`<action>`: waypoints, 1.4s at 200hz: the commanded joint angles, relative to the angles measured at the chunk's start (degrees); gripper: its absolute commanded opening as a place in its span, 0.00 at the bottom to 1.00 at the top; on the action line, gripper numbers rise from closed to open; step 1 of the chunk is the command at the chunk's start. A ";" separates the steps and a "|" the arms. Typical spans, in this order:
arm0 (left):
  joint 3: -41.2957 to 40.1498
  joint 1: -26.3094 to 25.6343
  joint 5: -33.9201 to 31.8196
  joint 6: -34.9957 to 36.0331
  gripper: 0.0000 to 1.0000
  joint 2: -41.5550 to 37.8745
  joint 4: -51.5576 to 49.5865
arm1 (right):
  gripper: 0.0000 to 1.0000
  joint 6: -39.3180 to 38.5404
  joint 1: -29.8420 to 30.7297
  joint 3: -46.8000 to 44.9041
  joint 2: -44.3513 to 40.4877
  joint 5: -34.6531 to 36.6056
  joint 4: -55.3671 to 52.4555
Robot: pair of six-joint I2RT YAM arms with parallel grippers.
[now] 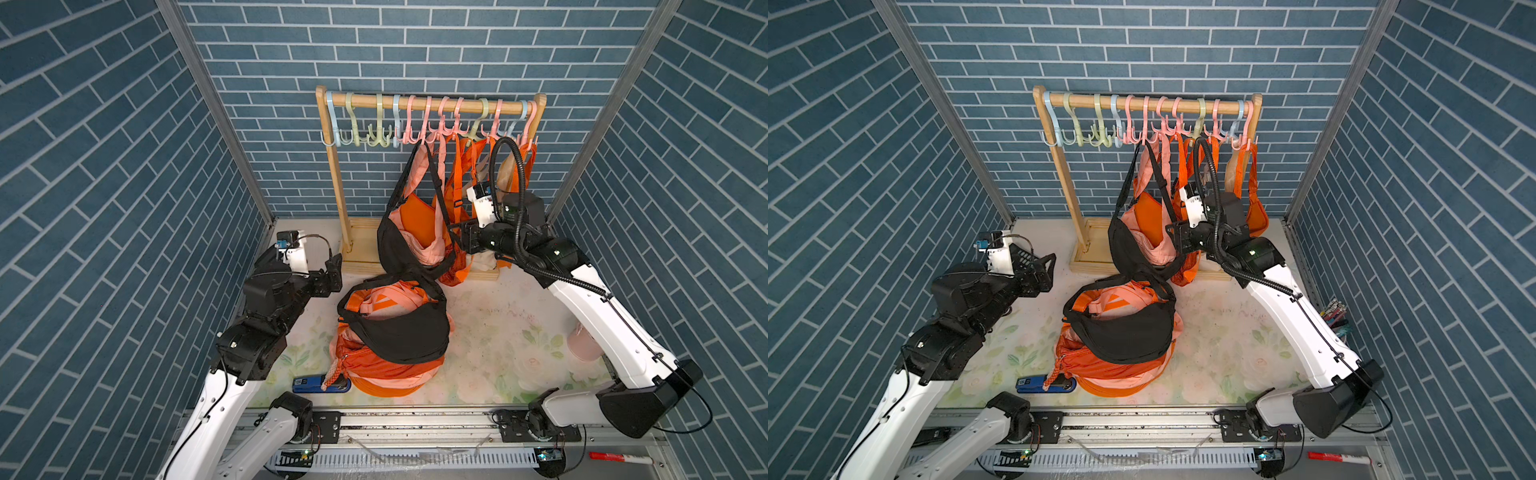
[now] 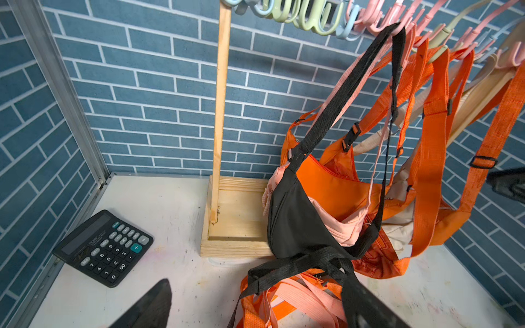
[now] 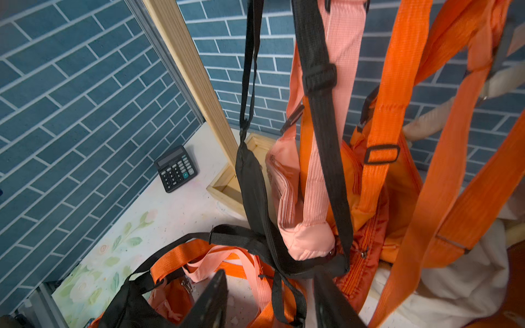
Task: Take the bag off the hook
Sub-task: Place the bag inside the bag, then pick up the bag from the hook.
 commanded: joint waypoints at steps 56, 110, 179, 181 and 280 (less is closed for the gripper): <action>-4.48 0.22 6.77 4.57 0.97 -4.31 -1.12 | 0.37 -3.80 -1.60 17.07 16.63 4.52 -8.29; -9.02 -3.22 8.15 1.83 0.99 -6.13 -4.01 | 0.37 -4.95 -3.19 25.32 25.07 8.01 -12.09; -8.00 -4.50 6.08 2.66 0.99 -5.08 -3.74 | 0.37 -5.19 -4.43 28.81 30.32 4.54 -11.75; -7.87 -4.50 6.06 2.71 0.99 -5.06 -3.82 | 0.37 -5.14 -4.40 28.83 30.44 4.51 -11.67; 2.12 -4.43 4.38 4.65 0.99 2.14 -1.55 | 0.33 -4.63 -4.56 25.41 30.49 3.42 -9.06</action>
